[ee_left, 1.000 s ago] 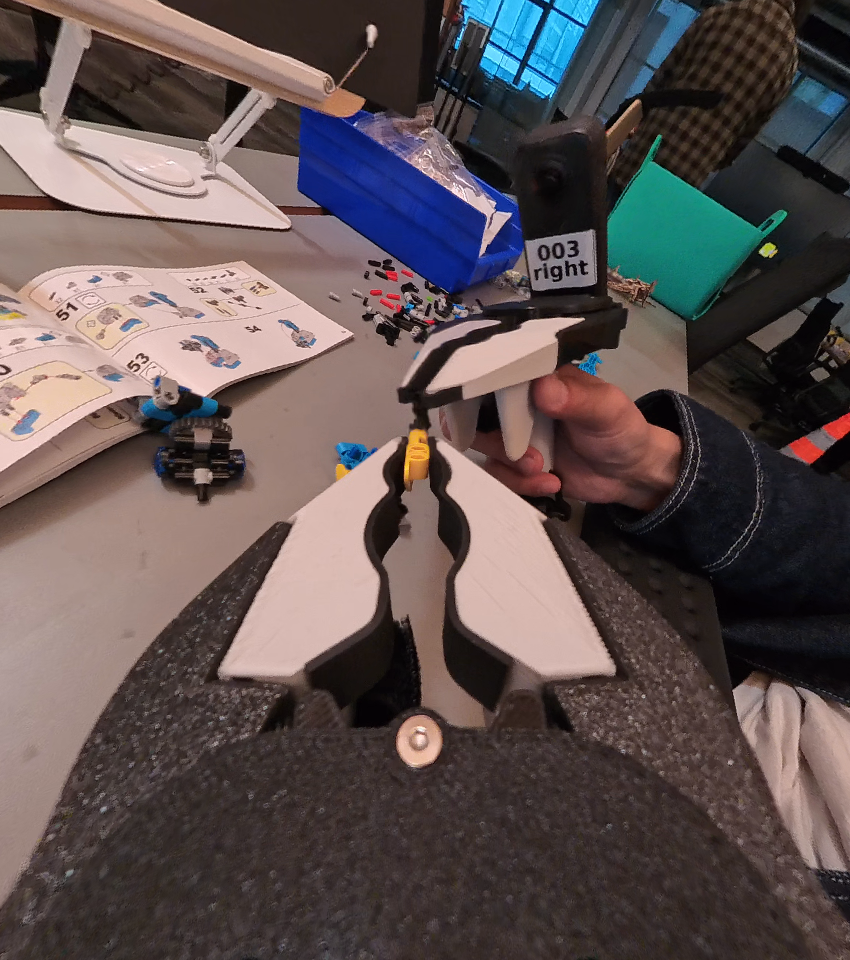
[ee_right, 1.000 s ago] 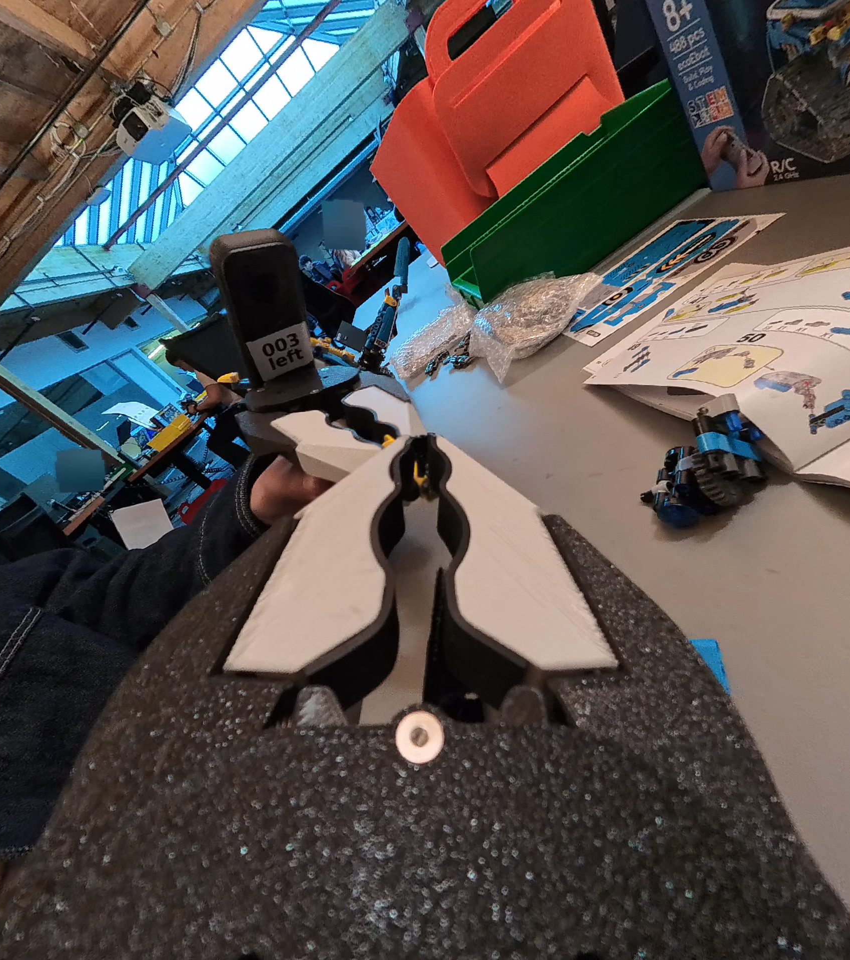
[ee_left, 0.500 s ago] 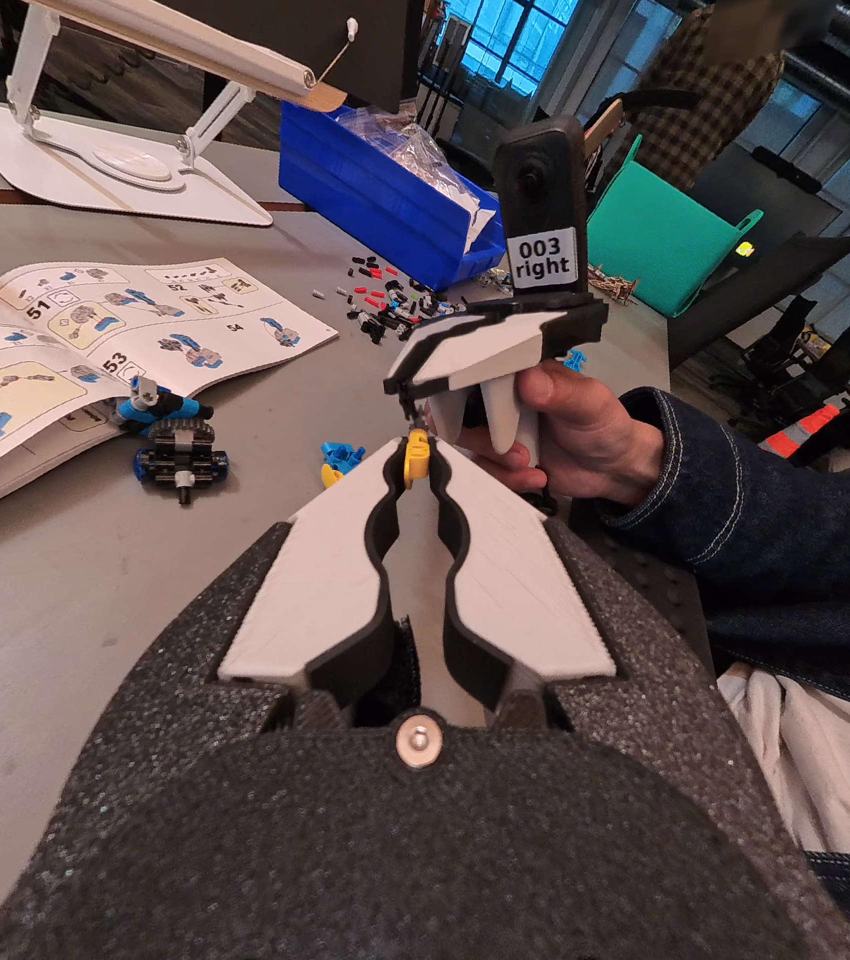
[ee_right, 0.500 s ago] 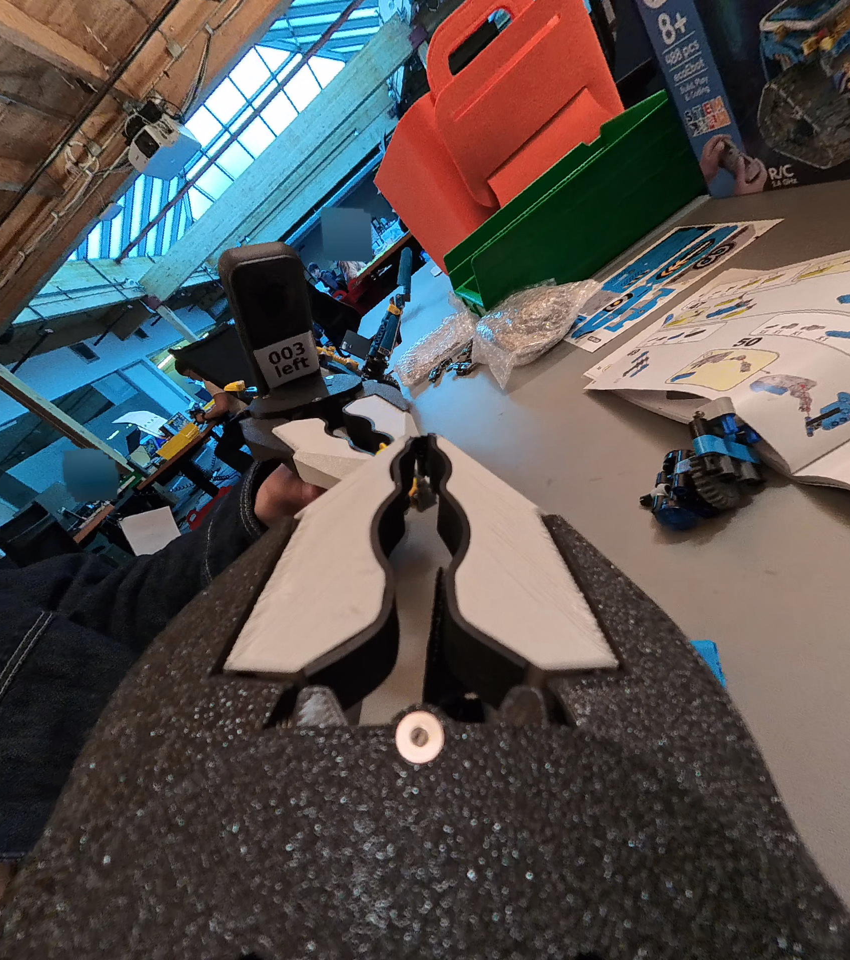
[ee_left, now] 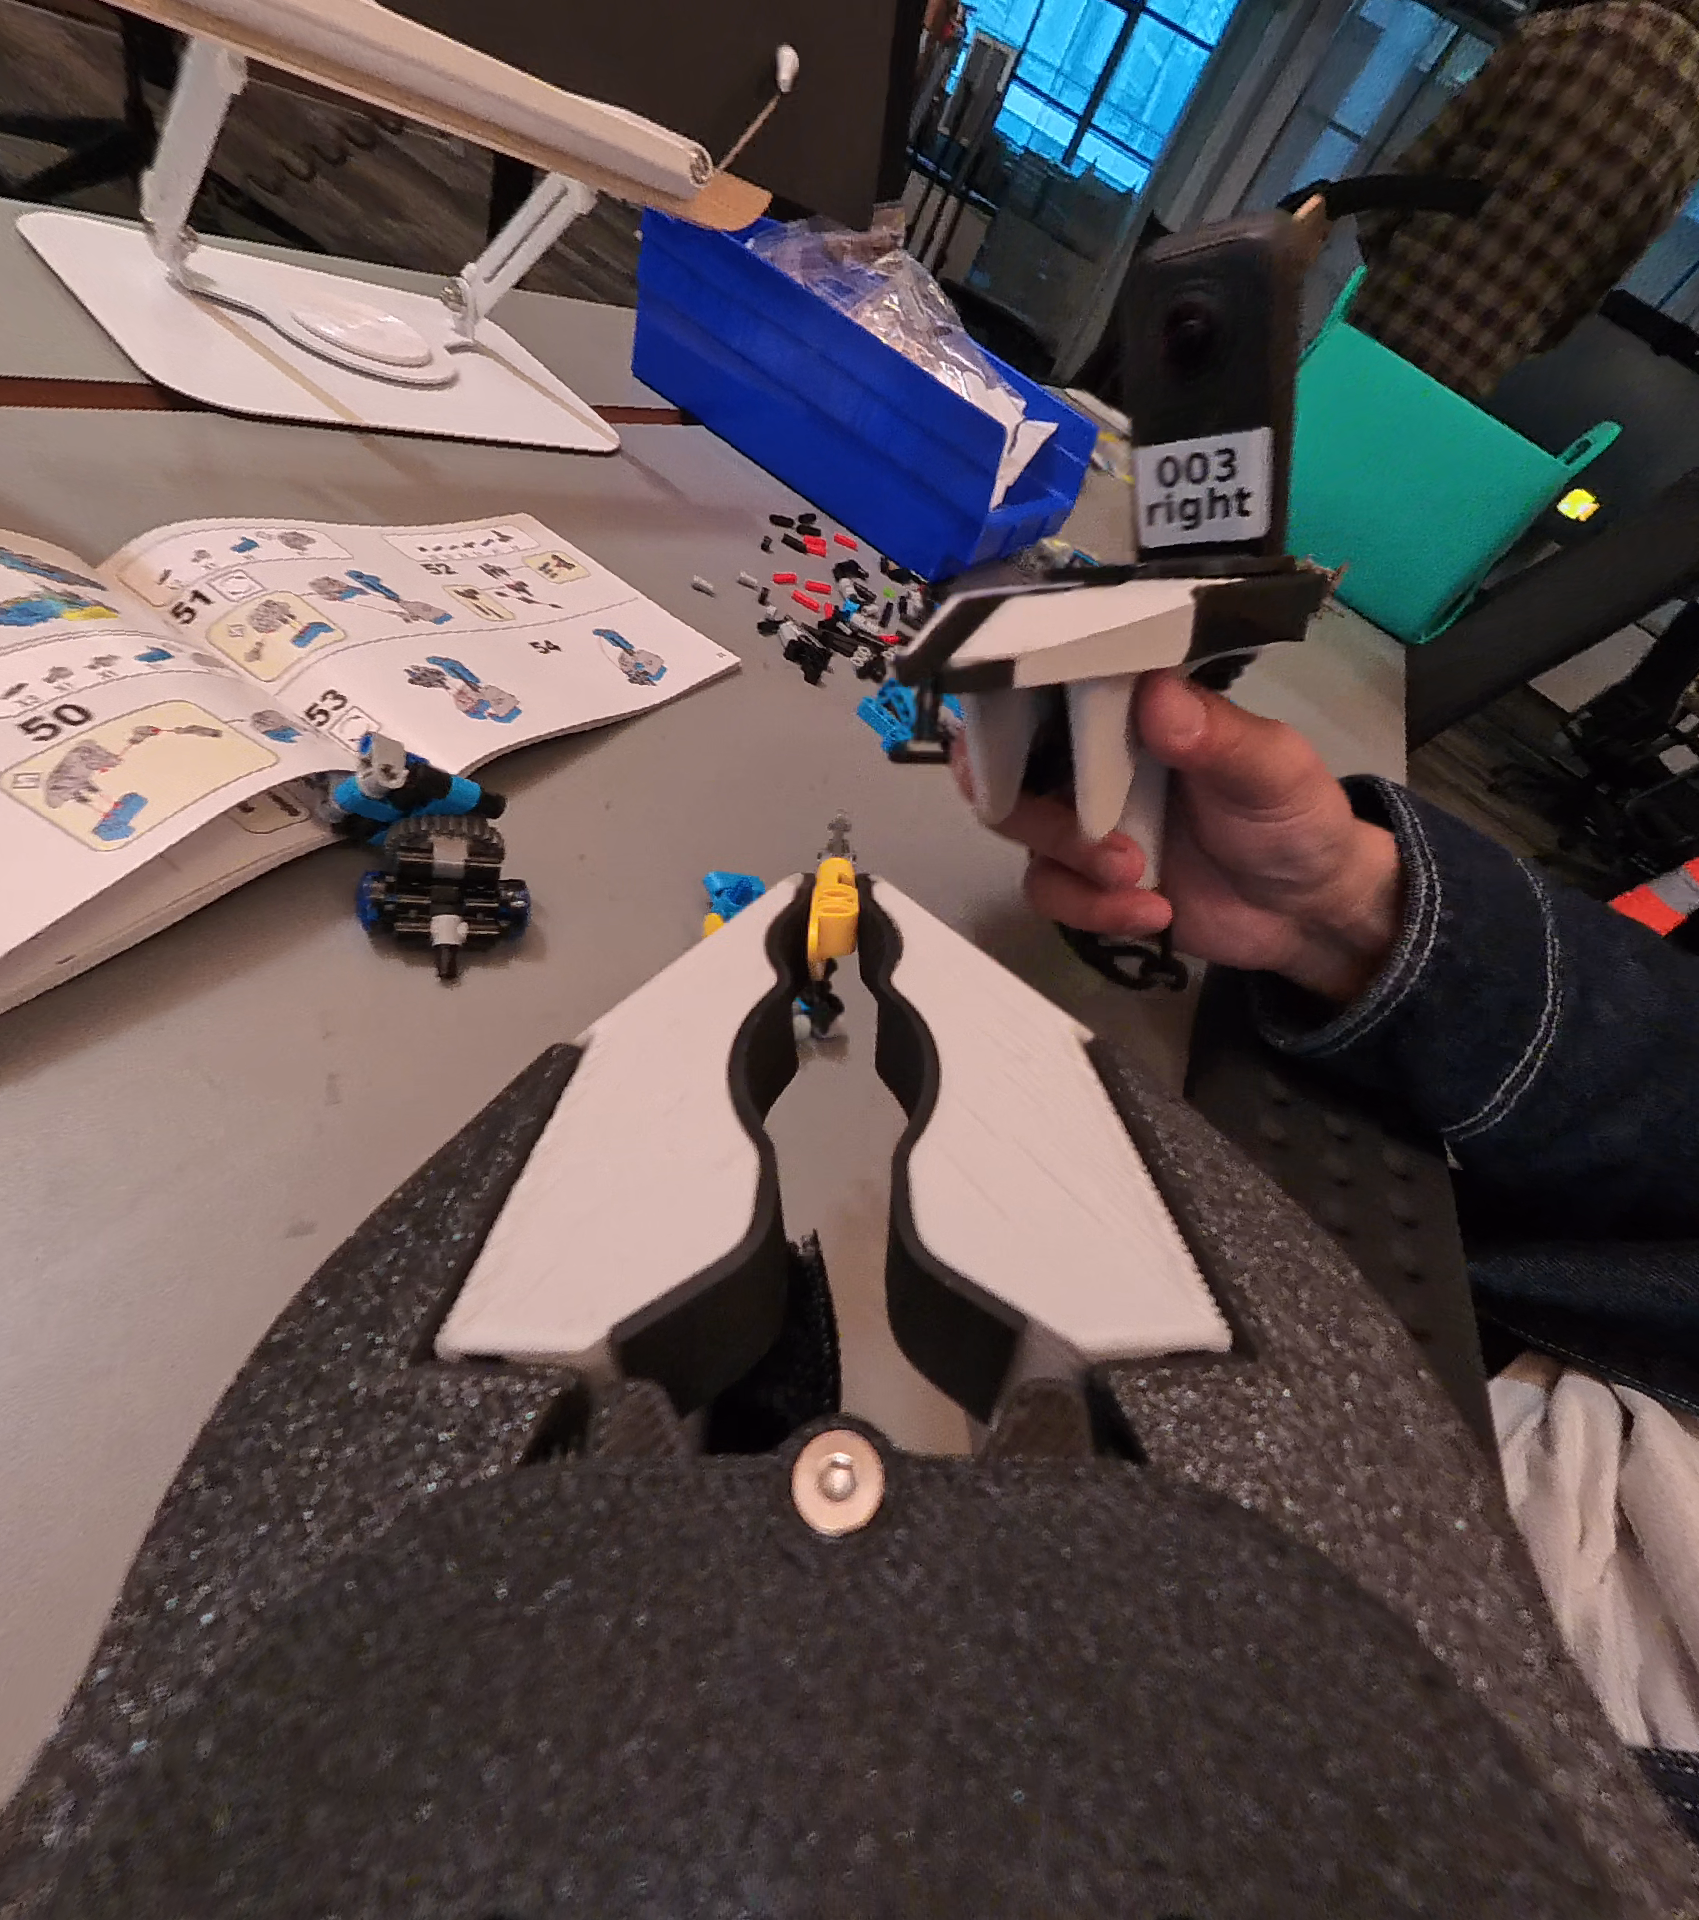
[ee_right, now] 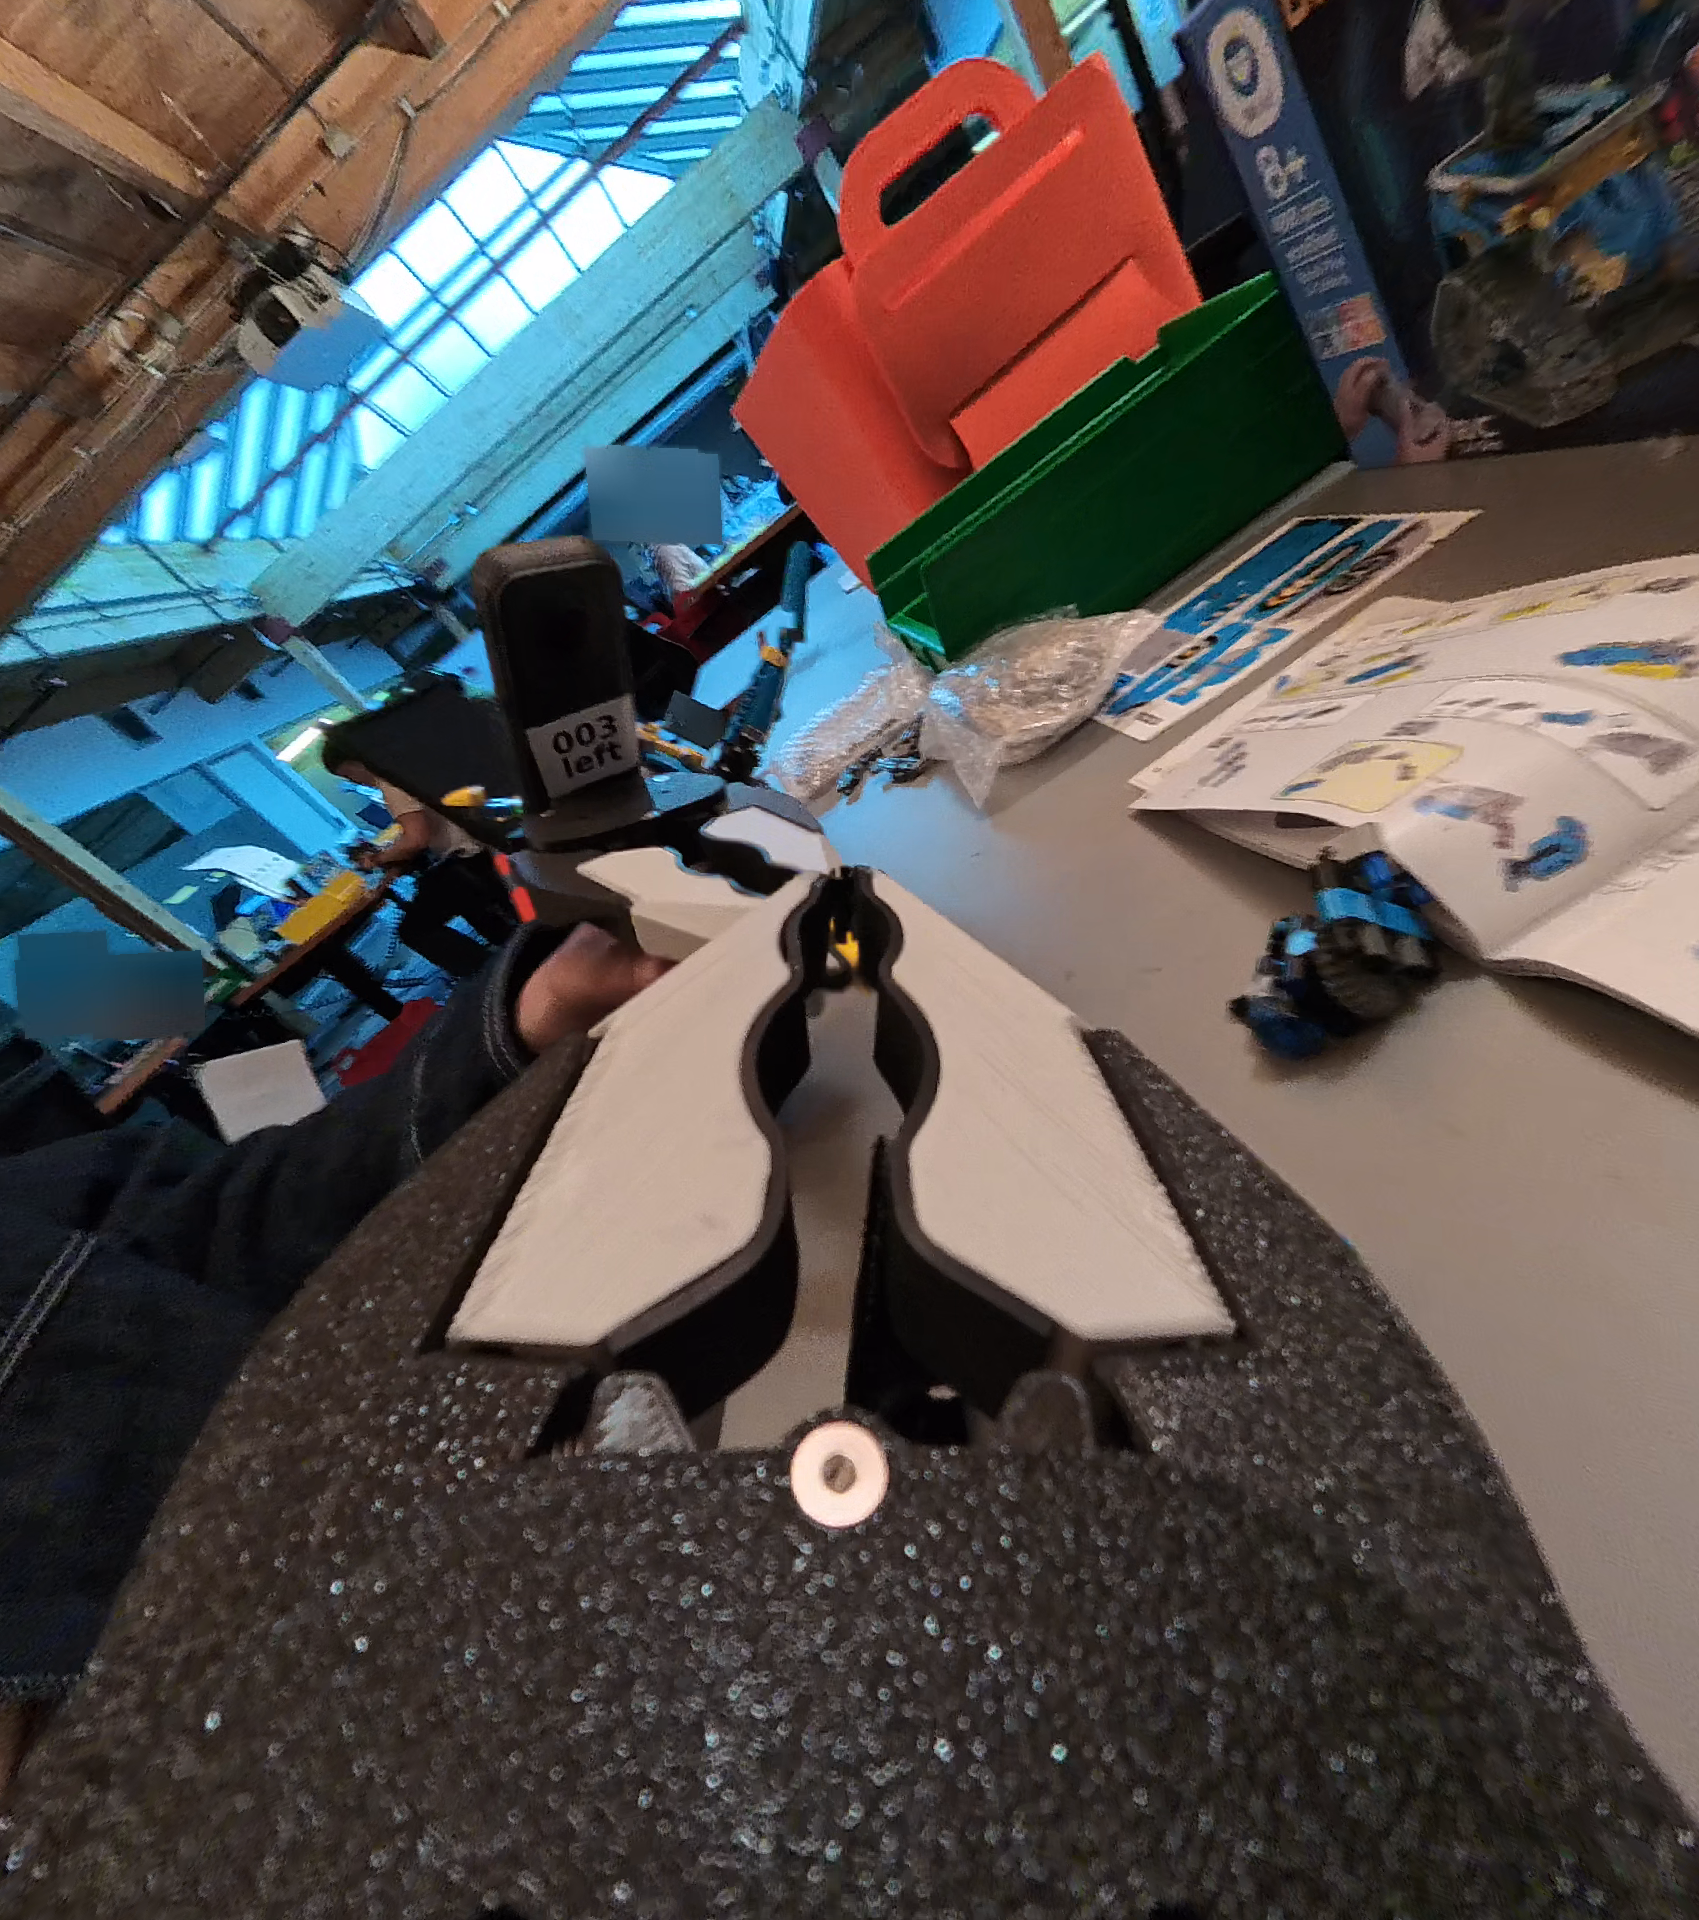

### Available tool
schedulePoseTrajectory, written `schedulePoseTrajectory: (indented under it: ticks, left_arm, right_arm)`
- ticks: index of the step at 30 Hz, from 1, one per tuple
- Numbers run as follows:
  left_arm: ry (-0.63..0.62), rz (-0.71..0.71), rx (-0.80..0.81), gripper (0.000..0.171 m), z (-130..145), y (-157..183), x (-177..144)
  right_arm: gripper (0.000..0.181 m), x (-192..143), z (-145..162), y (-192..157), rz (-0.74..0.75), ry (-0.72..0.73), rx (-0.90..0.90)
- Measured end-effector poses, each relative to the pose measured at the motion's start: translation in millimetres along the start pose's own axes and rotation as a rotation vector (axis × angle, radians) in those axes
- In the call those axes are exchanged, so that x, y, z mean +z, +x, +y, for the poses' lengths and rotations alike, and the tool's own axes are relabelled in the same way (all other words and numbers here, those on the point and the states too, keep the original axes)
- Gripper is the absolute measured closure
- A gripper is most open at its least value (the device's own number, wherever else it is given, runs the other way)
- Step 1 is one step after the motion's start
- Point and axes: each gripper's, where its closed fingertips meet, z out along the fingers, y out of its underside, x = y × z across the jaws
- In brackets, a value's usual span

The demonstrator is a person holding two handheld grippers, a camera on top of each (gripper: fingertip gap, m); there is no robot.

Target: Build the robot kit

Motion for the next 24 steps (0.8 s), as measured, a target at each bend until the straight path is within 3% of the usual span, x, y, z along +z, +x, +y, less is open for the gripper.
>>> schedulePoseTrajectory:
  ticks: [6,8,16,24]
  left_arm:
    - [0.018,-0.003,-0.041,0.164,-2.5,-5.2,-3.2]
    - [0.0,-0.016,-0.019,0.164,-0.1,-5.3,-0.5]
    - [-0.032,-0.045,0.023,0.164,4.6,-6.8,2.3]
    - [-0.042,-0.041,0.04,0.164,6.1,-4.0,3.6]
  right_arm:
    - [0.177,-87.2,2.7,58.5,0.382,-0.16,-0.185]
    - [0.177,-109.1,18.4,76.6,0.447,-0.242,-0.125]
    - [0.177,-126.8,50.9,109.2,0.652,-0.431,-0.206]
    - [0.177,-137.9,57.9,111.8,0.678,-0.454,-0.209]
